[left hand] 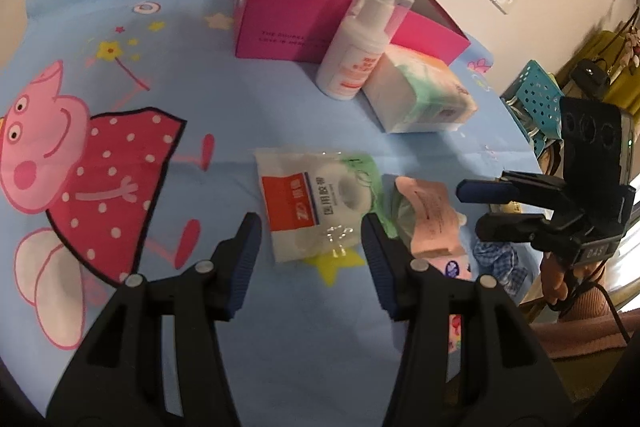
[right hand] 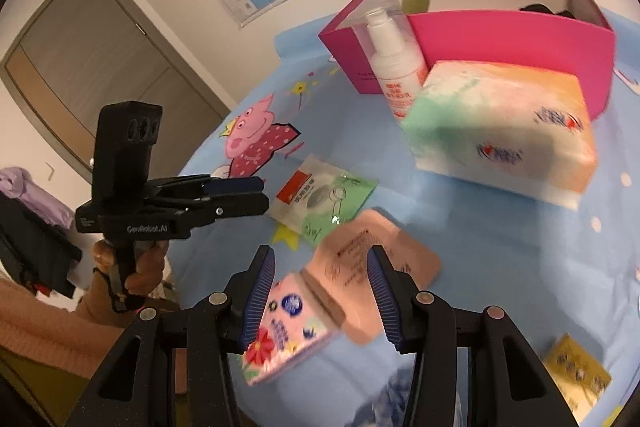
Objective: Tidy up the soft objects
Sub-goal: 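Move the right gripper to the white-and-green cotton bag, then grasp the cotton bag by its green edge with the right gripper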
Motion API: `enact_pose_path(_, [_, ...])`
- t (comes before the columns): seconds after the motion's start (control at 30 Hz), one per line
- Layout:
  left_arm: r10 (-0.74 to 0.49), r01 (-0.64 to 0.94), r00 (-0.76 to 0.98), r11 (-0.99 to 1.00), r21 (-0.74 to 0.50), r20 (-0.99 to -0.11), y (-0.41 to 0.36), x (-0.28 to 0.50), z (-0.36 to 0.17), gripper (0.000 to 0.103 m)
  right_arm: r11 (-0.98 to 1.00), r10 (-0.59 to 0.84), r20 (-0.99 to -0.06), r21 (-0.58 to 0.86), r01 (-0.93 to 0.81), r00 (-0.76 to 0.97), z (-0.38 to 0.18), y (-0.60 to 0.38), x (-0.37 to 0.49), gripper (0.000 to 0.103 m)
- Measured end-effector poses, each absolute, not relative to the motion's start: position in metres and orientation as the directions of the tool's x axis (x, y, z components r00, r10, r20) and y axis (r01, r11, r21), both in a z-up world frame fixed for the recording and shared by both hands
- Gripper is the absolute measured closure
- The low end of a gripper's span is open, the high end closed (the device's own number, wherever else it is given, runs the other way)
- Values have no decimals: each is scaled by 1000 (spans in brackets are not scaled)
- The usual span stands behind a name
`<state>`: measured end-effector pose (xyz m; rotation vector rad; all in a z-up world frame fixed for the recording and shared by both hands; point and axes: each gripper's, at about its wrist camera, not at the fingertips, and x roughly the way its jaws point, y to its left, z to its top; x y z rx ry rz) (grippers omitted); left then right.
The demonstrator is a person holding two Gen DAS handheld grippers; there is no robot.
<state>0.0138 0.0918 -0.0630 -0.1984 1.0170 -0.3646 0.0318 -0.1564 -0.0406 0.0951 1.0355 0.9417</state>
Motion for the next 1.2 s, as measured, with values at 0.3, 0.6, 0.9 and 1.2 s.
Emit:
enact_pose_path(0.3, [-412,179,446,911,-372,-794,99,23,-77,49,662,639,-755,443,-604,147,-59,-111,68,54])
enact_pose_path(0.6, [-450,257,428,892,-372,-784,91,23,-76,37,671,633,-761,448,-590,142,-71,-102,77,43])
enact_pose_path(0.9, [-466,277,444,883,-378,-765,93,25,-78,38,580,751,-658,612,-539,61,-78,-106,85,50])
enact_pose_path(1.2, [-458,259,472,889,-378,-754,104,24,-81,53,579,757,-651,622,-527,64,-82,-107,87,56])
